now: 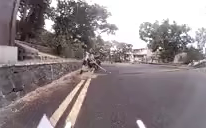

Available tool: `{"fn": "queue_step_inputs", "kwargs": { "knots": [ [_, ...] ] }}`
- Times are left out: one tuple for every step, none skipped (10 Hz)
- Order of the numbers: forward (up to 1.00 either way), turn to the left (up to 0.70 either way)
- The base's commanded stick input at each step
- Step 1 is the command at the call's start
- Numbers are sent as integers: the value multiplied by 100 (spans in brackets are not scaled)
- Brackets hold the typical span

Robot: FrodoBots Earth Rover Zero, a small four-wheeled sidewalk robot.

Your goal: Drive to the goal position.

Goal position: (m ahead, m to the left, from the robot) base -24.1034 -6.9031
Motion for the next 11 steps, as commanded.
{"fn": "queue_step_inputs", "kwargs": {
  "knots": [
    [0, -70],
    [0, -70],
    [0, -70],
    [0, -70],
    [0, -70],
    [0, -70],
    [0, -70],
    [0, -70],
    [0, -70],
    [0, -70],
    [0, -70]
  ]
}}
